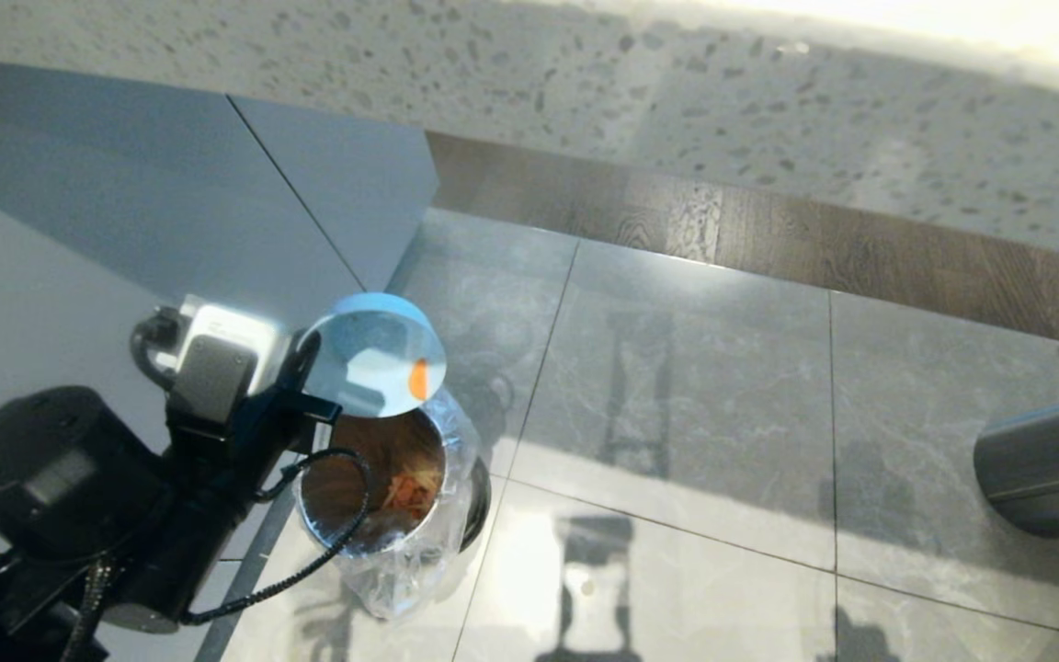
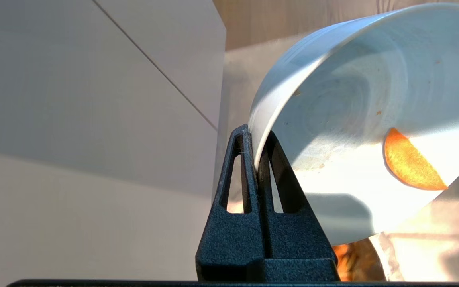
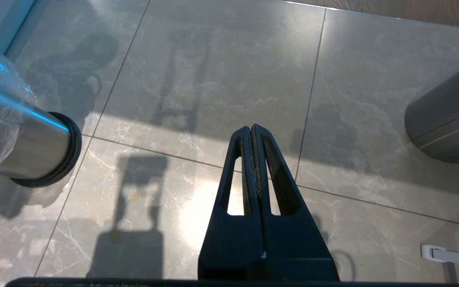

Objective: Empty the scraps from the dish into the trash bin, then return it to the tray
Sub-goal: Pour the leftover food from the bowl into the trash can

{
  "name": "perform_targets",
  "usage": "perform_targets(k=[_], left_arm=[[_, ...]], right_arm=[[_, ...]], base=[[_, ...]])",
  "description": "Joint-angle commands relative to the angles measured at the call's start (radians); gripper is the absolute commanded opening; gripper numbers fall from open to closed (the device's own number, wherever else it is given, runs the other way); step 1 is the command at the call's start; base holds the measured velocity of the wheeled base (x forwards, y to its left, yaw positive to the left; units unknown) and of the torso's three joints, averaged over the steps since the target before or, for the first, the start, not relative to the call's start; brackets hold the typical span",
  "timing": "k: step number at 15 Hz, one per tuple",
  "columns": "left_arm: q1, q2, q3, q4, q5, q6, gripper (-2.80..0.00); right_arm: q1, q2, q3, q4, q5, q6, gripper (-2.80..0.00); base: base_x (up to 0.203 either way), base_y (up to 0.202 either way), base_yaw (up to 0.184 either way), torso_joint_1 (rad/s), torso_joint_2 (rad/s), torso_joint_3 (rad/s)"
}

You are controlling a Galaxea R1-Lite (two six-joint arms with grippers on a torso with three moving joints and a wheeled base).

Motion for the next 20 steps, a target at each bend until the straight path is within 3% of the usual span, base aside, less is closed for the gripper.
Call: perform_targets(k=[1,3,6,10,12,13,15,16,20], left_arm=[[-0.001,-0.075,0.011,-0.047,0.044,0.134,-2.80],[0.004,-0.108,0.026,-0.047,0.094,0.357,-2.80],[0.016,-0.140,0.063,-0.030,0.090,0.659,-2.80],[0.016,-0.181,0.019,0.207,0.044,1.098,-2.80],[0.023,-0.184,-0.006,0.240,0.042,1.287,-2.80],[0.029,-0.184,-0.040,0.214,0.041,1.335,-2.80],[0.044,-0.177,-0.061,0.000,0.038,1.420,-2.80],[0.048,-0.180,-0.054,-0.047,0.034,1.476,-2.80],[0.034,-0.212,-0.052,-0.047,0.004,1.475,-2.80]], right_arm=[[0.000,0.000,0.000,-0.001,0.000,0.001,-2.80],[0.000,0.000,-0.001,-0.001,0.000,0.001,-2.80],[0.000,0.000,-0.001,-0.001,0.000,0.001,-2.80],[0.000,0.000,0.001,-0.001,0.000,0.001,-2.80],[0.000,0.000,-0.001,-0.001,0.000,0.001,-2.80],[0.000,0.000,0.001,-0.001,0.000,0.001,-2.80],[0.000,0.000,-0.001,-0.001,0.000,0.001,-2.80],[0.000,0.000,0.001,-0.001,0.000,0.001,-2.80],[0.000,0.000,0.000,-0.001,0.000,0.001,-2.80]], base=[[0.000,0.000,0.000,0.000,0.00,0.000],[0.000,0.000,0.000,0.000,0.00,0.000],[0.000,0.000,0.000,0.000,0.00,0.000],[0.000,0.000,0.000,0.000,0.00,0.000],[0.000,0.000,0.000,0.000,0.00,0.000],[0.000,0.000,0.000,0.000,0.00,0.000],[0.000,0.000,0.000,0.000,0.00,0.000],[0.000,0.000,0.000,0.000,0.00,0.000],[0.000,0.000,0.000,0.000,0.00,0.000]])
